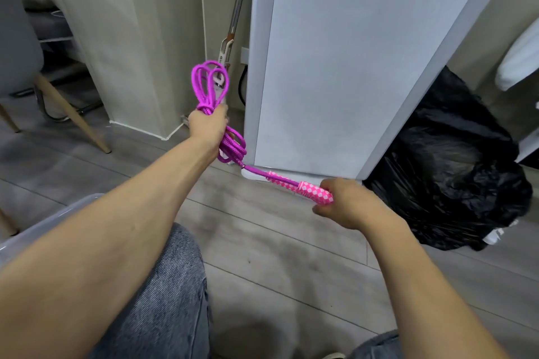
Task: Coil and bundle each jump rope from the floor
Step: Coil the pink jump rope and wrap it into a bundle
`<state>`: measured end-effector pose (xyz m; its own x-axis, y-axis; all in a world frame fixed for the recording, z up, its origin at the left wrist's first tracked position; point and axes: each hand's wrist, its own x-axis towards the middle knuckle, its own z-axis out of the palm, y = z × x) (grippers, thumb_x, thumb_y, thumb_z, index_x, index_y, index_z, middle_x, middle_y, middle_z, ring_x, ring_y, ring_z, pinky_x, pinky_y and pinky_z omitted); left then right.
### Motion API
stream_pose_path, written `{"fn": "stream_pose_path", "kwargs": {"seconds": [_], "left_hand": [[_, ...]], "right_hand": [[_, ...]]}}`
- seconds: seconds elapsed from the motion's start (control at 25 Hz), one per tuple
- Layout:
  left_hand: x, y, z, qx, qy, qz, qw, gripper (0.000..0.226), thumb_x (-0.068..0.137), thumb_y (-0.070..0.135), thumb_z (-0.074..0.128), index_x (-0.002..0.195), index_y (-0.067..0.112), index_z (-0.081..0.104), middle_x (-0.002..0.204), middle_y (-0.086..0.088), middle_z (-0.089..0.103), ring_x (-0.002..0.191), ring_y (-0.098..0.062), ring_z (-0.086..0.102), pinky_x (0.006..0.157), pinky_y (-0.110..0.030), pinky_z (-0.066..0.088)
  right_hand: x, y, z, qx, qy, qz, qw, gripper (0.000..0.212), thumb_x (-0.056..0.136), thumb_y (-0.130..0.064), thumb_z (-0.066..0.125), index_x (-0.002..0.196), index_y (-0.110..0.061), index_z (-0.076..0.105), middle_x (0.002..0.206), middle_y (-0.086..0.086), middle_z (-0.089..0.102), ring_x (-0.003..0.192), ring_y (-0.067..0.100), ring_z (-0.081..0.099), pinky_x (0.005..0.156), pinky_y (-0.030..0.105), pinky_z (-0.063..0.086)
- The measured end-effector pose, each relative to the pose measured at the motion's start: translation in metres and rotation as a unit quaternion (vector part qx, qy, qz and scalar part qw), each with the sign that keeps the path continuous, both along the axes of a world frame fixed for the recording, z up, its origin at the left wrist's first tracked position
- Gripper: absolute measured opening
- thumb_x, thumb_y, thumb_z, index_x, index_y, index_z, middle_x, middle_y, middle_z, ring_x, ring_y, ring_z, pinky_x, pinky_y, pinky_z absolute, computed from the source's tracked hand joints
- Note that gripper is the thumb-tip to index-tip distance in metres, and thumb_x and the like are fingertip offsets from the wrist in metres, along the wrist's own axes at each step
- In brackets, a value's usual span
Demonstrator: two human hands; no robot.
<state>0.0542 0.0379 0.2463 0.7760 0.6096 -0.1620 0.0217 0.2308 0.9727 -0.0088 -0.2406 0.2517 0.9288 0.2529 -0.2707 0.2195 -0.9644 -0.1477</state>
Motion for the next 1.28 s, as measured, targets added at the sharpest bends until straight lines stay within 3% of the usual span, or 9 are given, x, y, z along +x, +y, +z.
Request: {"fn": "stream_pose_path", "kwargs": {"seconds": [0.12,0.24,0.52,0.76,0.88,1.0,1.08,1.2,1.28], "left_hand": [[-0.004,-0.01,-0.002,0.167,0.026,-0.138,0.976,0.026,0.089,0.027,0.068,0.102,0.007,0.058,0.076,-0.006,0.057,0.066,-0.023,0.057,0.073,-0.04,0.053],[-0.013,-0.024,0.001,0.273,0.069,-0.291,0.915,0.049,0.082,0.038,0.075,0.117,0.013,0.051,0.095,-0.011,0.064,0.084,-0.028,0.066,0.084,-0.046,0.058],[-0.035,-0.061,0.02,0.45,0.048,-0.443,0.774,0.031,0.089,0.023,0.067,0.116,0.021,0.05,0.1,-0.004,0.062,0.09,-0.022,0.065,0.078,-0.035,0.056],[-0.041,-0.061,0.032,0.342,0.052,-0.466,0.815,0.021,0.093,0.02,0.054,0.114,0.018,0.054,0.094,-0.01,0.065,0.075,-0.02,0.061,0.074,-0.038,0.054],[-0.042,-0.062,0.033,0.356,0.063,-0.47,0.805,0.021,0.097,0.023,0.051,0.116,0.018,0.055,0.095,-0.009,0.064,0.074,-0.019,0.06,0.07,-0.036,0.053],[-0.046,-0.065,0.036,0.296,0.087,-0.488,0.816,0.025,0.092,0.025,0.049,0.113,0.015,0.056,0.097,-0.009,0.06,0.077,-0.019,0.053,0.07,-0.033,0.044],[-0.049,-0.067,0.038,0.305,0.076,-0.511,0.8,0.033,0.087,0.033,0.061,0.116,0.017,0.055,0.098,-0.005,0.061,0.08,-0.017,0.054,0.073,-0.03,0.043],[-0.048,-0.067,0.037,0.441,0.052,-0.507,0.739,0.047,0.078,0.039,0.079,0.113,0.024,0.05,0.094,0.006,0.061,0.079,-0.012,0.058,0.066,-0.025,0.044],[-0.046,-0.063,0.035,0.525,0.041,-0.467,0.711,0.041,0.078,0.034,0.077,0.106,0.023,0.049,0.089,0.005,0.06,0.079,-0.017,0.059,0.062,-0.028,0.043]], "right_hand": [[0.001,0.003,-0.001,-0.025,-0.107,-0.004,0.994,0.019,0.085,-0.038,0.067,0.101,-0.028,0.063,0.096,-0.001,0.064,0.087,0.024,0.059,0.068,0.031,0.041],[0.003,0.01,-0.004,-0.001,-0.21,0.012,0.978,0.019,0.084,-0.028,0.067,0.102,-0.022,0.063,0.098,0.0,0.062,0.089,0.025,0.059,0.065,0.032,0.035],[0.011,0.029,-0.014,0.057,-0.353,0.056,0.932,0.029,0.068,-0.004,0.077,0.093,-0.009,0.063,0.09,0.01,0.063,0.079,0.031,0.056,0.064,0.033,0.031],[0.016,0.03,-0.011,0.087,-0.378,0.028,0.921,0.036,0.062,0.002,0.079,0.092,-0.004,0.06,0.086,0.014,0.061,0.075,0.035,0.054,0.063,0.037,0.035],[0.013,0.03,-0.01,0.088,-0.357,0.025,0.93,0.037,0.067,0.001,0.077,0.1,-0.004,0.061,0.094,0.014,0.061,0.082,0.036,0.054,0.066,0.036,0.032],[0.011,0.031,-0.008,0.099,-0.353,0.018,0.93,0.035,0.068,0.003,0.075,0.099,-0.004,0.061,0.095,0.014,0.062,0.084,0.035,0.055,0.067,0.036,0.035],[0.012,0.031,-0.006,0.108,-0.359,0.017,0.927,0.033,0.067,0.004,0.075,0.097,-0.003,0.061,0.093,0.015,0.062,0.083,0.035,0.055,0.067,0.037,0.036],[0.009,0.036,-0.004,0.115,-0.396,0.032,0.91,0.036,0.063,0.01,0.074,0.095,-0.001,0.06,0.086,0.016,0.06,0.075,0.034,0.054,0.064,0.034,0.032],[0.006,0.045,-0.003,0.123,-0.404,0.028,0.906,0.044,0.066,0.014,0.068,0.105,-0.001,0.054,0.089,0.015,0.057,0.074,0.032,0.052,0.063,0.033,0.032]]}}
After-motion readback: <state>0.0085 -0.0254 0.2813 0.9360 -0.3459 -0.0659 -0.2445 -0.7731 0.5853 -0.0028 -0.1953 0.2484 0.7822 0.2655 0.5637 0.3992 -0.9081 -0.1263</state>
